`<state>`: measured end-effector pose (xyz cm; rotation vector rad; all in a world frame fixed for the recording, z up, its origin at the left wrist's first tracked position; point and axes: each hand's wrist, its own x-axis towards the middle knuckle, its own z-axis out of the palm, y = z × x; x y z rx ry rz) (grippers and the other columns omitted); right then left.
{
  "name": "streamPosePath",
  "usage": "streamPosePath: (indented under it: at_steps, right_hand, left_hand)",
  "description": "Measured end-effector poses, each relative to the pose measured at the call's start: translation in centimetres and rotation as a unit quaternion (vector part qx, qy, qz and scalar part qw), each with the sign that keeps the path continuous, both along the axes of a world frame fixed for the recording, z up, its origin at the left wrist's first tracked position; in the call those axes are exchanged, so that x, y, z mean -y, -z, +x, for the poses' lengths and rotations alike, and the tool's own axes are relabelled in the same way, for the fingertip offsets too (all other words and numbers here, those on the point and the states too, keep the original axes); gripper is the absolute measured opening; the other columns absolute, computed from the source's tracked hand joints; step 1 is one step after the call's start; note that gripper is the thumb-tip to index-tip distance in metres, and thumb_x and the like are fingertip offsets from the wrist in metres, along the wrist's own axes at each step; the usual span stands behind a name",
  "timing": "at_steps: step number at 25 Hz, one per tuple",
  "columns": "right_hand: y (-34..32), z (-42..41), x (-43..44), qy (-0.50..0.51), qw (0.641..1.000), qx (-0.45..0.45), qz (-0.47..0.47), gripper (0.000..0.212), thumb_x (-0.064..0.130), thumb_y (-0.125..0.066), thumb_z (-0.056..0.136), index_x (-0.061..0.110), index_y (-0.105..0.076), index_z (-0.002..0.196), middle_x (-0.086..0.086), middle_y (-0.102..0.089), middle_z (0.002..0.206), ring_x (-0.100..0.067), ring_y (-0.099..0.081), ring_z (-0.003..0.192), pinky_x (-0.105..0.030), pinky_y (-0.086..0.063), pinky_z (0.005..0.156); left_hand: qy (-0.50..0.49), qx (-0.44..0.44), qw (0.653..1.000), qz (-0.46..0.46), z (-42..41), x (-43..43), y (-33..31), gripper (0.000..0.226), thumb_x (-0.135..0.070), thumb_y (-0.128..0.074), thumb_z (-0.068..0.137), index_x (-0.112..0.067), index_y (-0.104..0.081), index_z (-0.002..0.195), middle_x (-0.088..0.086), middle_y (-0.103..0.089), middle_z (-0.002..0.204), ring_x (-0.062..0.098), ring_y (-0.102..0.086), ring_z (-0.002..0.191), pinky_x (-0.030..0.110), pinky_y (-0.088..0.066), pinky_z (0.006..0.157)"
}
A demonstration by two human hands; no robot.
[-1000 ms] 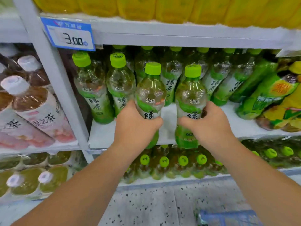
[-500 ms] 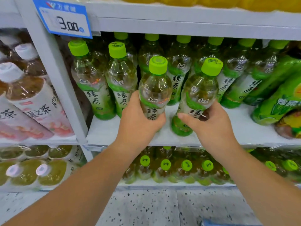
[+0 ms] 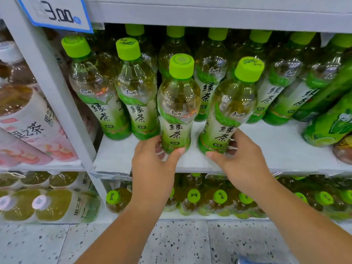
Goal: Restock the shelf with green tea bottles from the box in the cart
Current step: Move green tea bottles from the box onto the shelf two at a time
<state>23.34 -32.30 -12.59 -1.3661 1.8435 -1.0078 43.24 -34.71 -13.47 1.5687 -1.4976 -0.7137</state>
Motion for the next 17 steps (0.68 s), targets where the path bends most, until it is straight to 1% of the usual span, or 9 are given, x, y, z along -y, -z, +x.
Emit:
streamPosePath:
  at_steps: [1, 3, 4, 6, 9, 12, 14, 16, 17]
  right_hand:
    - [0.0, 0.1, 0.5, -0.002, 1.000, 0.003, 0.001, 0.044, 0.031, -0.085, 0.078, 0.053, -0.054, 0.100, 0.050, -0.058, 0.094, 0.029, -0.050, 0.094, 0.005, -0.039, 0.066]
    - [-0.1, 0.3, 1.5, 0.002, 1.000, 0.002, 0.002, 0.043, 0.032, -0.085, 0.078, 0.053, -0.055, 0.098, 0.054, -0.055, 0.093, 0.031, -0.049, 0.093, 0.004, -0.039, 0.065]
    - [0.1, 0.3, 1.9, 0.007, 1.000, 0.002, 0.001, 0.042, 0.033, -0.085, 0.077, 0.053, -0.055, 0.097, 0.055, -0.055, 0.093, 0.031, -0.048, 0.093, 0.003, -0.038, 0.066]
    - [0.4, 0.4, 2.4, 0.013, 1.000, 0.011, -0.001, 0.041, 0.034, -0.086, 0.076, 0.053, -0.056, 0.097, 0.050, -0.059, 0.093, 0.031, -0.049, 0.092, 0.005, -0.036, 0.066]
    - [1.0, 0.5, 2.9, 0.026, 0.999, 0.039, -0.013, 0.042, 0.029, -0.088, 0.074, 0.048, -0.060, 0.099, 0.035, -0.066, 0.097, 0.024, -0.055, 0.091, 0.007, -0.037, 0.067]
    - [1.3, 0.6, 3.1, 0.027, 0.998, 0.049, -0.029, 0.043, 0.027, -0.088, 0.074, 0.044, -0.063, 0.105, 0.036, -0.069, 0.095, 0.018, -0.060, 0.090, 0.004, -0.040, 0.070]
    - [1.4, 0.6, 3.0, 0.015, 0.998, 0.045, -0.035, 0.043, 0.029, -0.088, 0.075, 0.046, -0.063, 0.105, 0.039, -0.068, 0.096, 0.017, -0.061, 0.091, 0.003, -0.040, 0.072]
    - [1.5, 0.6, 3.1, 0.003, 0.998, 0.043, -0.041, 0.042, 0.033, -0.087, 0.075, 0.044, -0.066, 0.111, 0.035, -0.070, 0.100, 0.015, -0.062, 0.095, -0.001, -0.044, 0.077]
    - [1.6, 0.6, 3.2, 0.002, 0.998, 0.044, -0.040, 0.045, 0.036, -0.086, 0.075, 0.040, -0.067, 0.116, 0.030, -0.071, 0.104, 0.012, -0.063, 0.100, -0.007, -0.047, 0.083]
  left_hand:
    - [-0.002, 0.011, 1.000, -0.004, -0.1, 0.1, 0.1, 0.049, -0.045, -0.080, 0.079, -0.020, -0.070, 0.119, -0.004, -0.062, 0.105, 0.004, -0.061, 0.092, 0.019, -0.052, 0.083]
    - [-0.014, 0.027, 0.999, -0.017, -0.4, 0.5, 0.1, 0.047, -0.049, -0.079, 0.079, -0.020, -0.071, 0.114, -0.004, -0.062, 0.099, 0.007, -0.059, 0.086, 0.006, -0.044, 0.076]
    - [-0.024, 0.032, 0.999, -0.018, -0.5, 0.7, 0.2, 0.048, -0.051, -0.078, 0.079, -0.019, -0.072, 0.113, -0.004, -0.062, 0.096, 0.008, -0.058, 0.083, 0.002, -0.040, 0.072]
    - [-0.048, 0.033, 0.998, -0.003, -0.7, 1.1, 0.2, 0.051, -0.055, -0.078, 0.077, -0.017, -0.073, 0.111, -0.004, -0.063, 0.093, 0.007, -0.057, 0.080, 0.000, -0.036, 0.069]
    - [-0.076, 0.012, 0.997, 0.017, -1.0, 1.3, 0.4, 0.055, -0.058, -0.078, 0.076, -0.016, -0.073, 0.111, -0.005, -0.064, 0.094, 0.008, -0.059, 0.082, 0.013, -0.040, 0.073]
    - [-0.089, -0.004, 0.995, 0.032, -1.3, 1.6, 0.3, 0.053, -0.061, -0.079, 0.073, -0.018, -0.074, 0.104, -0.004, -0.065, 0.092, 0.013, -0.060, 0.084, 0.030, -0.050, 0.079]
    - [-0.094, 0.002, 0.995, 0.040, -1.3, 1.9, 0.3, 0.048, -0.063, -0.079, 0.073, -0.020, -0.075, 0.093, -0.003, -0.065, 0.087, 0.016, -0.060, 0.081, 0.034, -0.051, 0.077]
    - [-0.095, 0.018, 0.994, 0.041, -1.4, 2.0, 0.4, 0.046, -0.066, -0.076, 0.073, -0.021, -0.073, 0.083, -0.004, -0.065, 0.080, 0.016, -0.060, 0.077, 0.033, -0.049, 0.071]
    - [-0.096, 0.026, 0.994, 0.042, -1.5, 2.0, 0.3, 0.046, -0.068, -0.074, 0.074, -0.022, -0.072, 0.079, -0.005, -0.063, 0.076, 0.015, -0.059, 0.073, 0.032, -0.047, 0.068]
